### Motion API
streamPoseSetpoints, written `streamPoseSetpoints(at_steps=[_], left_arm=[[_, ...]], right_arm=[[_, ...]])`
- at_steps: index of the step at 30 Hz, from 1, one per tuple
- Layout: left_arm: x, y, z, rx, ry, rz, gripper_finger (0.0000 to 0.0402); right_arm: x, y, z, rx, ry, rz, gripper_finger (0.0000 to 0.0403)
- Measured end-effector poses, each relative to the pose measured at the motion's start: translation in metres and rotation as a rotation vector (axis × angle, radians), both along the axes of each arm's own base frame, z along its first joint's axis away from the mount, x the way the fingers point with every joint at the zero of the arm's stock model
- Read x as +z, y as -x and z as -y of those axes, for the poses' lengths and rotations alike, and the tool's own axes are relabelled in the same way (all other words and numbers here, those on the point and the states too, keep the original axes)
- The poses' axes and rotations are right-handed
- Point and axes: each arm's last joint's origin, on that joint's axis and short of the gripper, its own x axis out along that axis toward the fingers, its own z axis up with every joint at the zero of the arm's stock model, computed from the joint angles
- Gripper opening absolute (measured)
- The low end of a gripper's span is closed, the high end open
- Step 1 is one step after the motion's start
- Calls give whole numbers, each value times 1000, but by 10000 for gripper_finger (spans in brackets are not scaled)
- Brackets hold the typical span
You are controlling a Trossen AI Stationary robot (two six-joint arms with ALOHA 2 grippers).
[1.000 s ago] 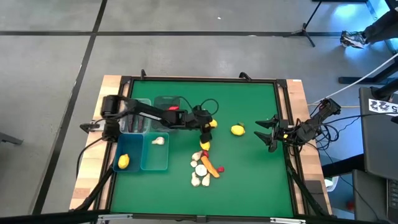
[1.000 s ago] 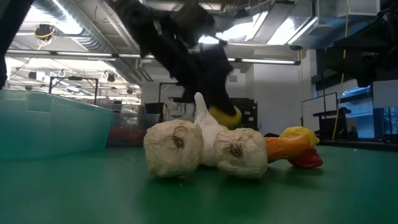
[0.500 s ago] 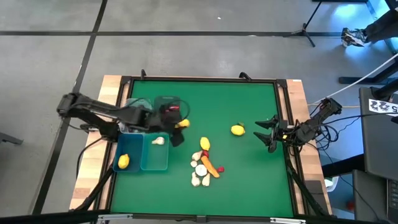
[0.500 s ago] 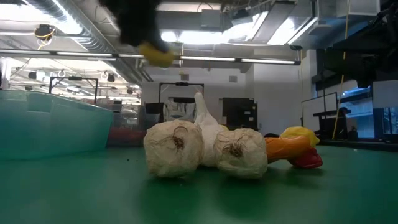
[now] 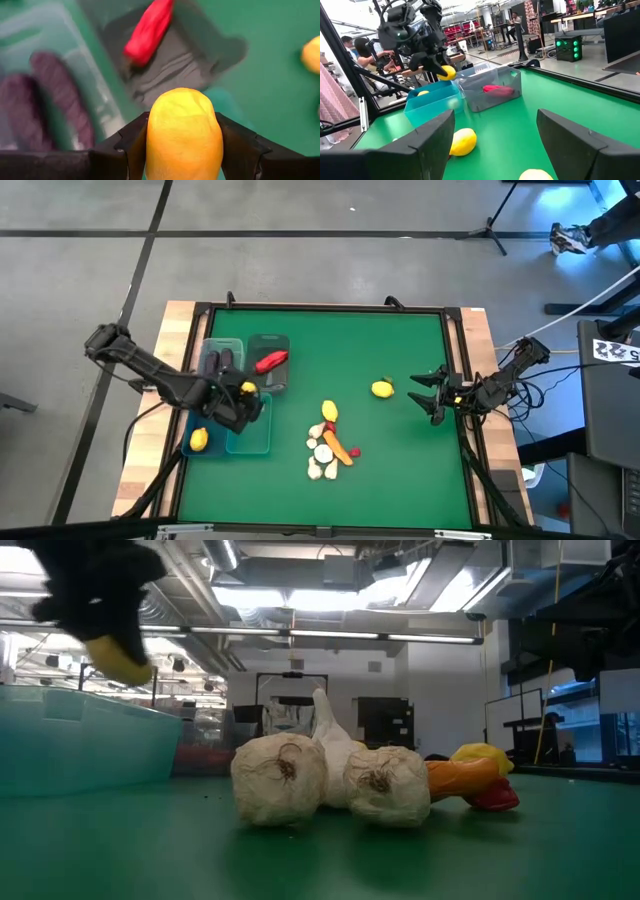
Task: Sort produce into baskets
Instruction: Put the yellow lemon into the blue bin
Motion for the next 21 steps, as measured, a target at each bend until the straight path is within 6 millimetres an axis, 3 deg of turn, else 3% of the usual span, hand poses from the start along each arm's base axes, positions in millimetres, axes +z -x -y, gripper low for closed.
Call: streamPoseSetpoints(at_steps=[9, 21], left_arm=[[-1, 34, 21, 133, 44, -45, 190], [-2, 60, 43, 85, 139, -175, 190]], right_arm=[[0, 0, 0, 0, -1, 1, 280], [0, 0, 0, -10, -2, 2, 280]])
